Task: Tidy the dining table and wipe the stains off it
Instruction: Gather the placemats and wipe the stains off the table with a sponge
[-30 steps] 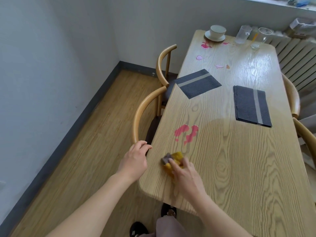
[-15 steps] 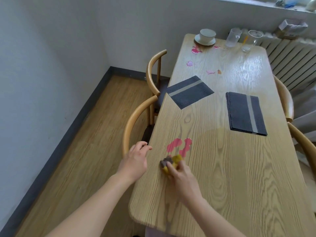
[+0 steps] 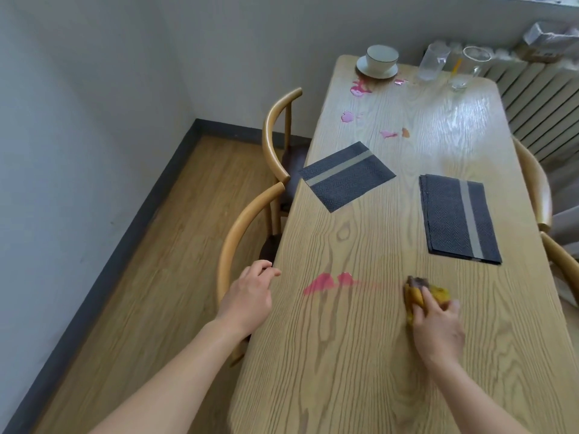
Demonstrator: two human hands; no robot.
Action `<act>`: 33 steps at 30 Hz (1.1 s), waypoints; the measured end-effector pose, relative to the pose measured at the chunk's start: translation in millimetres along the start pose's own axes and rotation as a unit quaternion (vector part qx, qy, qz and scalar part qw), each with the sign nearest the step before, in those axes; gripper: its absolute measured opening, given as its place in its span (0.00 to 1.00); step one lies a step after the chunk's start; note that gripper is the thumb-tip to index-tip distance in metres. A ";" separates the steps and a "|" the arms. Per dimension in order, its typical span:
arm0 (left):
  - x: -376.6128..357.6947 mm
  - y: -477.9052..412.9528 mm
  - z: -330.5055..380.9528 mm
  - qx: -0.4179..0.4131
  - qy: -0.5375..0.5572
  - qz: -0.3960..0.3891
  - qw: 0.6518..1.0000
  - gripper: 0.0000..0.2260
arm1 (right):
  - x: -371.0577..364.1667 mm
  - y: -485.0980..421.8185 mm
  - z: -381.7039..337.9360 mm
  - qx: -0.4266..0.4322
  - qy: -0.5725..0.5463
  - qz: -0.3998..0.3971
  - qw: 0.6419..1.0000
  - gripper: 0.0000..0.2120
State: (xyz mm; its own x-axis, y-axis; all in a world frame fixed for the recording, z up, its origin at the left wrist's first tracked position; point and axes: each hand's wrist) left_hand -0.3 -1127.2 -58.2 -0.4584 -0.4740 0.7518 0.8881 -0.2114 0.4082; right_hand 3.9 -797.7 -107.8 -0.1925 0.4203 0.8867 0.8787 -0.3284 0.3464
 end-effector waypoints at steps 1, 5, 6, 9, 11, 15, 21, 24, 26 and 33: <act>0.8 -1.5 -0.8 0.000 0.003 0.000 1.000 0.19 | 0.0 -3.4 -5.3 -0.024 -0.009 -0.005 1.000 0.22; 3.3 -13.1 -0.2 -0.004 0.006 -0.002 1.000 0.19 | -16.5 -4.1 -60.6 0.059 -0.005 -0.031 0.998 0.23; 3.9 -15.2 0.6 -0.003 0.005 -0.004 1.000 0.19 | -24.3 1.4 -78.4 0.102 0.003 -0.050 0.994 0.23; 3.9 -22.0 2.9 -0.001 0.002 -0.005 1.000 0.19 | -52.4 31.2 -124.6 0.243 0.066 -0.112 0.961 0.24; 4.7 -27.5 5.0 0.000 -0.005 -0.004 1.000 0.19 | -67.8 48.0 -135.8 0.341 0.117 -0.144 0.922 0.26; 7.5 -34.8 7.8 -0.003 -0.009 -0.002 1.000 0.19 | -64.1 29.2 -111.0 0.331 0.149 -0.123 0.924 0.30; 7.0 -42.5 9.1 -0.005 -0.001 -0.003 1.000 0.19 | 6.7 -40.5 -38.0 0.050 0.012 -0.031 0.998 0.22; 5.0 -45.3 10.5 -0.006 0.006 -0.005 1.000 0.19 | 14.2 -56.7 -34.7 -0.052 -0.018 -0.031 0.998 0.22; 3.4 -46.7 10.1 -0.002 0.011 -0.003 1.000 0.19 | 6.8 -58.3 -55.8 -0.013 -0.010 -0.046 0.999 0.23; 10.0 -45.5 -4.8 0.039 0.026 0.013 0.999 0.19 | -45.3 11.2 -156.6 0.331 0.136 -0.180 0.916 0.25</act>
State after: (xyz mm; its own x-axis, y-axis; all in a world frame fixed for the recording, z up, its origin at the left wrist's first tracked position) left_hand -45.1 -1126.4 -71.8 -0.4314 -0.5220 0.7358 0.8931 -0.1318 0.4301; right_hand -46.0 -952.9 -96.2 -0.5448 0.1437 0.8261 0.7914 0.4137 0.4500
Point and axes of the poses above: each hand's wrist, its own y-axis away from the middle knuckle, its own x-axis out of the back of the hand, z = x × y, and after that the axes turned 14 degrees about -z, right-handed
